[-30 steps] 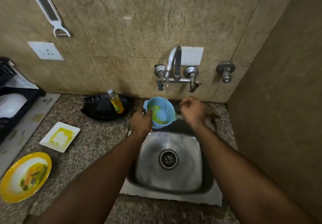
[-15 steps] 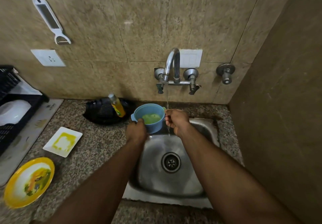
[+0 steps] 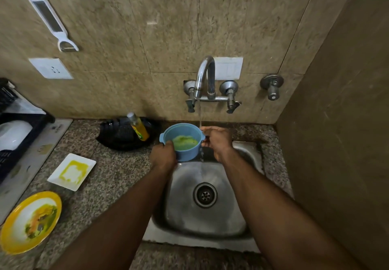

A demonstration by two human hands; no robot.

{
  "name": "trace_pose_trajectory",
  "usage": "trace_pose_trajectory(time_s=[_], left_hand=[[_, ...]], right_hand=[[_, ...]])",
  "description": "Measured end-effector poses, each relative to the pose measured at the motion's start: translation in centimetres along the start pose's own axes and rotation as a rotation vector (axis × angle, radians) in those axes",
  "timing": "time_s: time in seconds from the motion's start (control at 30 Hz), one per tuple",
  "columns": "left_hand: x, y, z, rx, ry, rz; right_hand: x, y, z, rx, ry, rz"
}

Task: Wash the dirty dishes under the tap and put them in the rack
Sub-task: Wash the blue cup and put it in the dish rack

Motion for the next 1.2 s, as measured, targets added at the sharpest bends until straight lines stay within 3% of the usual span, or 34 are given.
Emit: trace_pose_trajectory(time_s=[0.13,0.3,0.47,0.67,0.77,0.97,1.13,1.2], left_hand=[[-0.4,1.0,1.5,0.007,-0.023,-0.072],[-0.4,0.2,0.5,-0.050,0.033,-0.035],[-2.4,5.0,5.7,0.062,0.019,-0.209],[-2.6,6.5,5.9,0.180,0.096,-0.270],[-2.8,7.4,5.9,0.180,0.058,-0.286],[-3.1,6.4,6.3,0.027,-0.173,-0.030],[-3.4,5.8,6.1,-0.124,-0.252,0.112],[-3.0,5.7,5.3,-0.197,-0.297,0.183]], right_hand=[[0.4,0.3,-0.1,-0.005,0.099,0.106],[0.6,0.6,0.3,-0.010,-0.017,0.012],[0.1,1.2,0.1,0.025,0.102,0.082],[-1.1,-0.1,0.5,-0.061,-0.181,0.410],[-1.5,-0.2,0.7,-0.087,-0.194,0.484],[-1.5,-0.7,-0.2,-0.244,-0.063,0.792],[-0.9,-1.4,-1.0,-0.328,-0.332,0.879],[-1.0,-1.1,-0.6,-0.310,-0.287,0.825]])
Point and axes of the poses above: each hand's wrist, its own z-axis away from the middle knuckle, its own x-axis out of the palm, y = z × x, the point moved 1 cm from there along -z, towards the middle knuckle, and after that the axes turned 7 degrees about -x, right-handed, at the moved point
